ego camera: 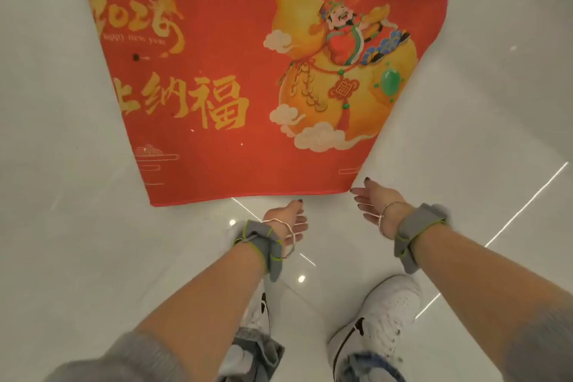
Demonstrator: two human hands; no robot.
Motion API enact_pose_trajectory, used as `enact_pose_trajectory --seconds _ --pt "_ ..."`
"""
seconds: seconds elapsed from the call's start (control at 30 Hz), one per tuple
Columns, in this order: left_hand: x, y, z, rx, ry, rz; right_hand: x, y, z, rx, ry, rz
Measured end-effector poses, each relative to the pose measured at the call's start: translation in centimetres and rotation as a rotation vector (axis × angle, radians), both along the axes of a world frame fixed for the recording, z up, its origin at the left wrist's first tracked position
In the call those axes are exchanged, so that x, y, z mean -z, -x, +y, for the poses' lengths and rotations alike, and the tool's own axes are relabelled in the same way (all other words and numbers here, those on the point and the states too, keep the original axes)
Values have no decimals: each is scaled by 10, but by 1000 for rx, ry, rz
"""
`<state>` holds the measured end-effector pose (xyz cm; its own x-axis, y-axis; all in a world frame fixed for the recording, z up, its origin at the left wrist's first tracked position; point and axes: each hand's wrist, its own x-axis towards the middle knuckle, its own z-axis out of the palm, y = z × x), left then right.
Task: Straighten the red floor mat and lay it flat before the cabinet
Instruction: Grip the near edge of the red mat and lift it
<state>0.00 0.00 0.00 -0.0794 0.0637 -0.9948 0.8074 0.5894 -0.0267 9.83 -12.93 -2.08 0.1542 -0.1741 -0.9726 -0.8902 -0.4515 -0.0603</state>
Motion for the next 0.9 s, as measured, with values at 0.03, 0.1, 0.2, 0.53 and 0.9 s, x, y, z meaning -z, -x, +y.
enact_pose_trajectory --seconds 0.03,0.1,0.2,0.53,0.9 --pt "8 -1 -5 -85 5 -27 5 -1 0 -17 -10 27" --pt "13 -5 -12 -200 29 -45 14 -6 0 -44 8 90" --pt "18 -9 -24 -306 59 -85 24 -3 -1 6 -15 169" --pt "4 -34 -32 -400 32 -186 9 -13 3 418 -187 150" --pt "-10 -39 -30 -307 -80 -139 -6 -26 -32 853 -141 -178"
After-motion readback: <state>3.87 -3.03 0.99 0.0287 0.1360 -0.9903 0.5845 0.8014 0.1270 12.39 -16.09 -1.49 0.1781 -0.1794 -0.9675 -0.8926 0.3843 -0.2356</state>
